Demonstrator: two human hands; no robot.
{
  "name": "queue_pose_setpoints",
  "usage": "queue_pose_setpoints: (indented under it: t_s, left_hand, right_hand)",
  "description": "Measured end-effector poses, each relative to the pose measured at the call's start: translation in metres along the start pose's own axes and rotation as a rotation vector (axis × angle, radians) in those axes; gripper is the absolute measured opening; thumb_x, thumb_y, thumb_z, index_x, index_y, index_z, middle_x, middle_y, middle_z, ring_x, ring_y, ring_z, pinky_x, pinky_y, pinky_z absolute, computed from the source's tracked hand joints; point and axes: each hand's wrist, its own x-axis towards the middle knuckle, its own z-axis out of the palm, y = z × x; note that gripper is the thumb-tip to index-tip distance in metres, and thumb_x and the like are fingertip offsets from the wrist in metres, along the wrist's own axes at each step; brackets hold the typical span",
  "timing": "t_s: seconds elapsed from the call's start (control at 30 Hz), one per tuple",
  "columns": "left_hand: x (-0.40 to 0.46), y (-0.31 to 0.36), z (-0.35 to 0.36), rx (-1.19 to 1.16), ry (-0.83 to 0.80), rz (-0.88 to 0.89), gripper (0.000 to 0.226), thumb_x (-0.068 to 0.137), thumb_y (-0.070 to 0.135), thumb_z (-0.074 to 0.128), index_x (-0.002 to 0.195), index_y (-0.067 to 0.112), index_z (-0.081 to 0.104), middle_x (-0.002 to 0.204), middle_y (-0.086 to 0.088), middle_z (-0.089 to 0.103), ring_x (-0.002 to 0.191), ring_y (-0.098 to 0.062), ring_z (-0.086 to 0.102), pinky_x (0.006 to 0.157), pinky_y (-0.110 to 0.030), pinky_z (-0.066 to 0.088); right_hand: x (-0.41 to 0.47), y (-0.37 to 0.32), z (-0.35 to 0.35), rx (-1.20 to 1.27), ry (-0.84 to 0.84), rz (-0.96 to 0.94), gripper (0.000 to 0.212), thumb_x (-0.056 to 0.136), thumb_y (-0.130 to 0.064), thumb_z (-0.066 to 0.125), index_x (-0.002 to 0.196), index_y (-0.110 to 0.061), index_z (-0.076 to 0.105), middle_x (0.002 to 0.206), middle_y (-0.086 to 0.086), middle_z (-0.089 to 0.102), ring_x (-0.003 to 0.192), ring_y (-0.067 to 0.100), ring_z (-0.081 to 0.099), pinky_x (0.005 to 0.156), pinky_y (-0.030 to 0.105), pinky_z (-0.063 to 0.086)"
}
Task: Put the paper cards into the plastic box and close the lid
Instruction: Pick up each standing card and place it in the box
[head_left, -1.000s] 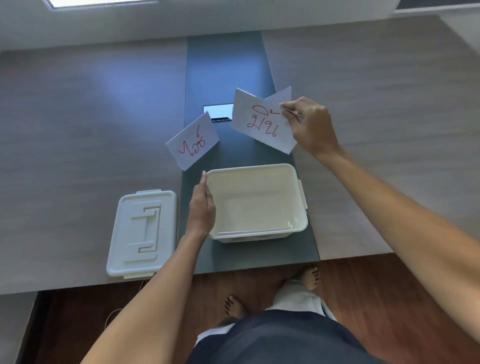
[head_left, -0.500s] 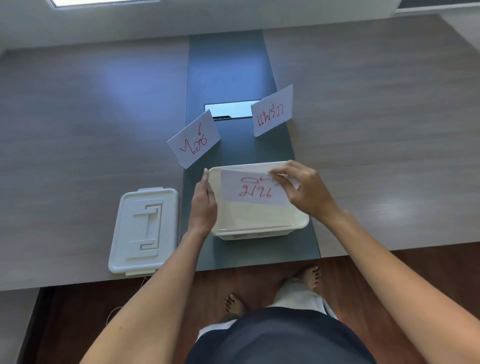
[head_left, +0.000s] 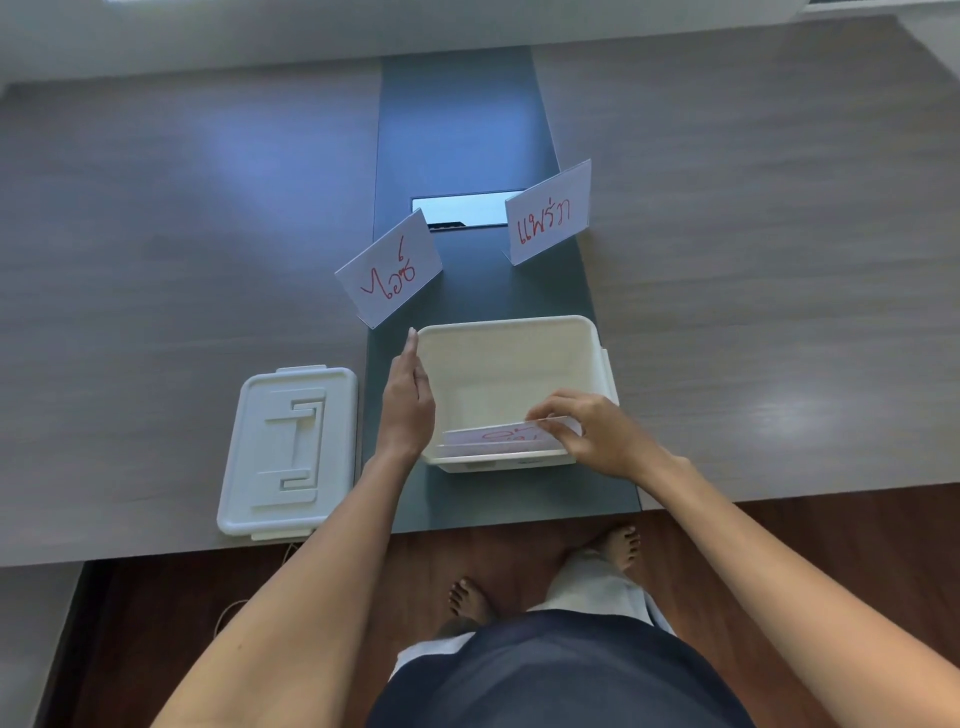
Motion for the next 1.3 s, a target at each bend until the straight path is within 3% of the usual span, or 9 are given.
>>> queue_pose_setpoints:
  t_s: [0.07,0.2,0.47,0.57,0.73,0.93,1.07,1.17,1.3]
  left_hand:
    - [0.000,-0.001,0.001,-0.003,0.005,-0.005,0.050,0.106,0.015,0.029,0.155,0.024,0.025,0.106,0.008,0.049,0.092,-0.005,0.048,0.080,-0.009,0.034]
    - [0.001,-0.001,0.001,-0.003,0.004,-0.001,0.050,0.107,0.016,0.029,0.155,0.024,0.025,0.110,0.006,0.048,0.088,-0.001,0.049,0.074,0.002,0.035]
    - [0.000,0.001,0.001,-0.010,0.007,0.000,0.050,0.107,0.015,0.030,0.155,0.024,0.025,0.113,0.009,0.048,0.092,0.000,0.050,0.077,0.003,0.034]
    - [0.002,0.001,0.000,-0.012,0.001,0.001,0.050,0.107,0.016,0.031,0.155,0.024,0.025,0.114,0.010,0.048,0.094,0.002,0.051,0.078,0.004,0.034]
    - [0.008,0.000,0.002,0.004,-0.004,-0.004,0.050,0.106,0.015,0.031,0.155,0.025,0.024,0.110,-0.001,0.053,0.088,0.001,0.051,0.078,0.002,0.035]
    - [0.015,0.001,0.004,0.003,-0.003,0.001,0.051,0.106,0.013,0.031,0.155,0.024,0.025,0.107,-0.003,0.053,0.089,0.002,0.050,0.081,0.001,0.035]
    - [0.019,0.002,0.007,-0.007,-0.001,0.002,0.051,0.106,0.011,0.032,0.155,0.025,0.026,0.106,0.018,0.050,0.094,0.010,0.049,0.085,0.002,0.032]
    - [0.023,0.002,0.008,-0.009,0.007,0.001,0.052,0.105,0.010,0.032,0.155,0.025,0.026,0.105,0.005,0.052,0.091,-0.002,0.050,0.085,-0.005,0.036]
    - [0.026,0.001,0.012,-0.004,0.014,-0.009,0.052,0.105,0.011,0.031,0.155,0.026,0.025,0.099,0.008,0.049,0.087,-0.002,0.050,0.082,-0.004,0.036]
  right_hand:
    - [0.000,-0.002,-0.001,0.021,-0.056,0.019,0.015,0.094,-0.016,0.064,0.105,-0.019,0.074,0.105,-0.008,0.070,0.094,0.008,0.067,0.089,0.031,0.055]
    - [0.009,-0.006,-0.007,0.051,-0.135,0.047,0.016,0.093,-0.028,0.066,0.101,-0.017,0.075,0.097,-0.009,0.072,0.087,0.005,0.067,0.085,0.029,0.057]
    - [0.073,-0.003,-0.040,0.061,0.115,-0.003,0.027,0.094,-0.032,0.064,0.098,-0.008,0.076,0.092,0.001,0.072,0.081,0.011,0.067,0.078,0.026,0.057]
    - [0.115,0.005,-0.061,-0.012,0.143,0.002,0.034,0.095,-0.040,0.061,0.108,-0.012,0.075,0.108,0.004,0.073,0.093,0.015,0.067,0.083,0.028,0.056]
    - [0.181,0.028,-0.091,-0.180,0.183,0.093,0.046,0.095,-0.045,0.057,0.132,-0.017,0.063,0.142,0.002,0.059,0.136,0.019,0.050,0.114,0.042,0.039]
    - [0.243,0.052,-0.111,-0.414,0.122,0.167,0.054,0.098,-0.039,0.051,0.149,-0.023,0.042,0.162,0.003,0.028,0.144,0.027,0.038,0.117,0.047,0.028]
    - [0.271,0.075,-0.117,-0.499,0.031,0.273,0.067,0.096,-0.037,0.055,0.155,-0.021,0.028,0.166,0.009,0.016,0.149,0.030,0.025,0.119,0.047,0.022]
    - [0.291,0.092,-0.120,-0.535,-0.021,0.352,0.080,0.093,-0.036,0.062,0.157,-0.021,0.017,0.166,0.013,0.007,0.152,0.033,0.014,0.121,0.050,0.019]
    - [0.311,0.111,-0.124,-0.644,-0.097,0.387,0.087,0.091,-0.017,0.064,0.158,-0.023,0.009,0.166,0.015,0.003,0.154,0.034,0.002,0.124,0.048,0.010]
